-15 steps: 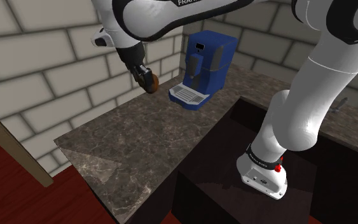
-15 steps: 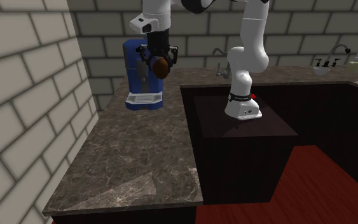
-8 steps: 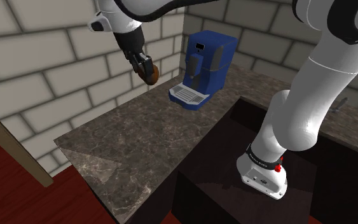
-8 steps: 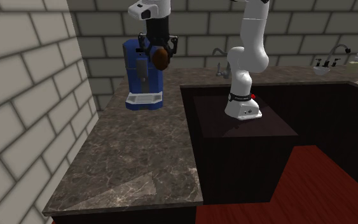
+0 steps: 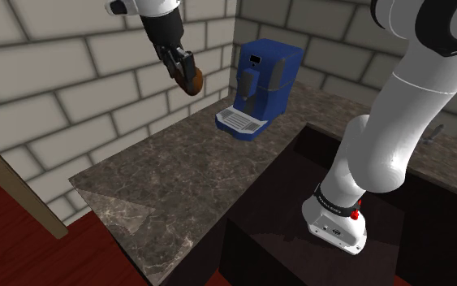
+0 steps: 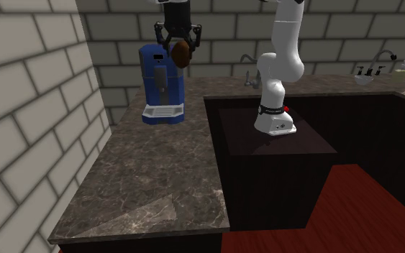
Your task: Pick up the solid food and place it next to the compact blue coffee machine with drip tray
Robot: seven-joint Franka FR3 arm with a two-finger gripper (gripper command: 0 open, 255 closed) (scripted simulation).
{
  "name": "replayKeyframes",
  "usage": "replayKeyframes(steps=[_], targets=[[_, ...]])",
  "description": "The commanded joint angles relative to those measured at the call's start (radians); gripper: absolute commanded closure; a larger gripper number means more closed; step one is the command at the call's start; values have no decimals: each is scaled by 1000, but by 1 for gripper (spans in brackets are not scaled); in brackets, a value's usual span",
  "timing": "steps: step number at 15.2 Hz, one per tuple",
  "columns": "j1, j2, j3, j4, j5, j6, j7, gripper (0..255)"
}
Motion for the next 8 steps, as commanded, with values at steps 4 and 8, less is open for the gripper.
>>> replayKeyframes(steps=[4,8], targets=[[-21,-54,-22,-31,6,-11,-48,255],[-59,-166,-75,-159,13,30,-135,255]])
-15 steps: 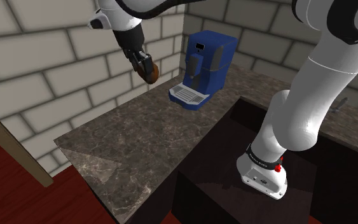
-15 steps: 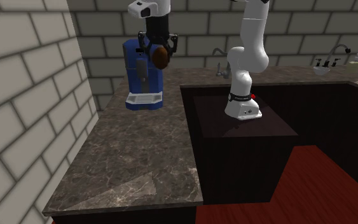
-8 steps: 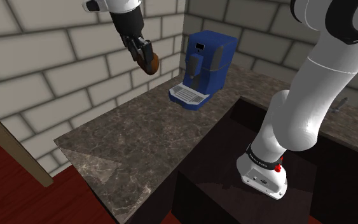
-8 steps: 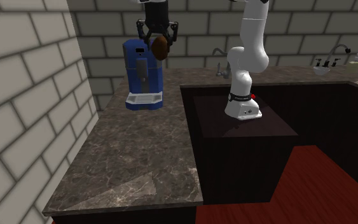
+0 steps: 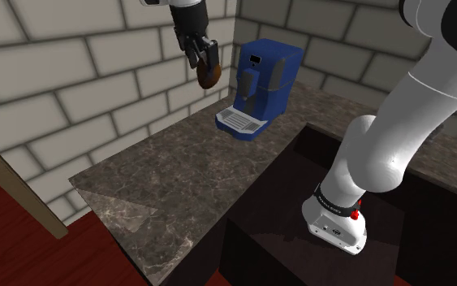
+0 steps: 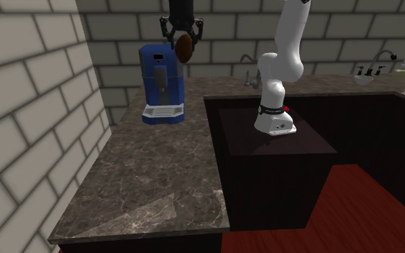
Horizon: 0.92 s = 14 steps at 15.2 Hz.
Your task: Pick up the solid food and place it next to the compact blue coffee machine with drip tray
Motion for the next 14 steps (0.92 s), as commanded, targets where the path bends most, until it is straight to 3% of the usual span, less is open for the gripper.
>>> replayKeyframes(steps=[1,14], targets=[[-18,-56,-29,-66,1,22,-46,255],[-121,-302,-235,-319,-68,108,-333,255]])
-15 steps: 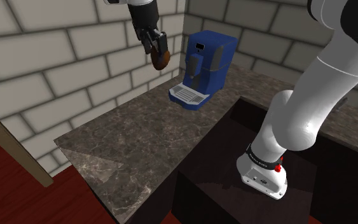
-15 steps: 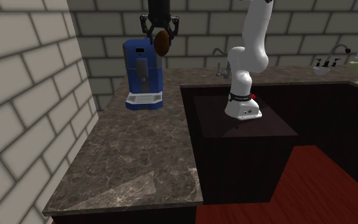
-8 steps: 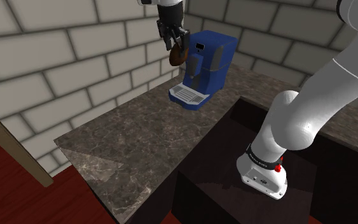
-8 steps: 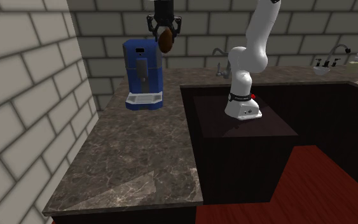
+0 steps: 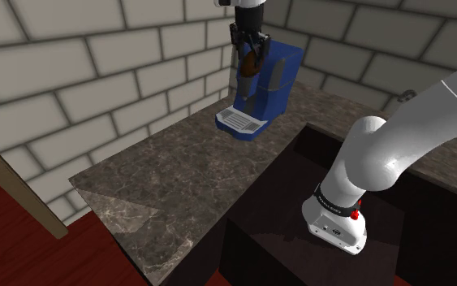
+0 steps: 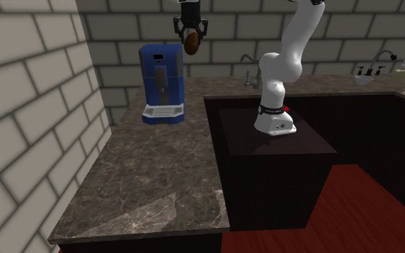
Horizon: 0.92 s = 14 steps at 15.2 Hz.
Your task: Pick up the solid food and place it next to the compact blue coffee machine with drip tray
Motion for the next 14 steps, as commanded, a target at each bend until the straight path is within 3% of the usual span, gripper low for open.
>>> replayKeyframes(steps=[1,14], targets=[[-18,-29,-36,-20,-18,5,-51,255],[-125,-93,-280,-67,-137,92,-349,255]])
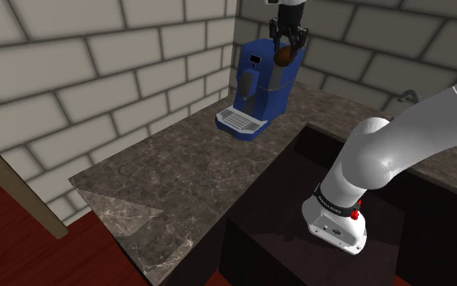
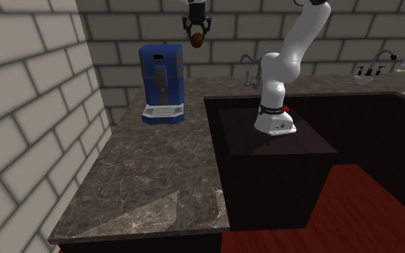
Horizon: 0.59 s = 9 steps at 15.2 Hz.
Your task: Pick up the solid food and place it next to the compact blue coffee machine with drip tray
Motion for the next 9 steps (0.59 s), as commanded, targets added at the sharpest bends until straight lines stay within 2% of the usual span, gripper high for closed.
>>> replayKeyframes(steps=[1,9], targets=[[-17,4,-45,5,-18,20,-53,255],[-63,70,-215,77,-54,91,-249,255]])
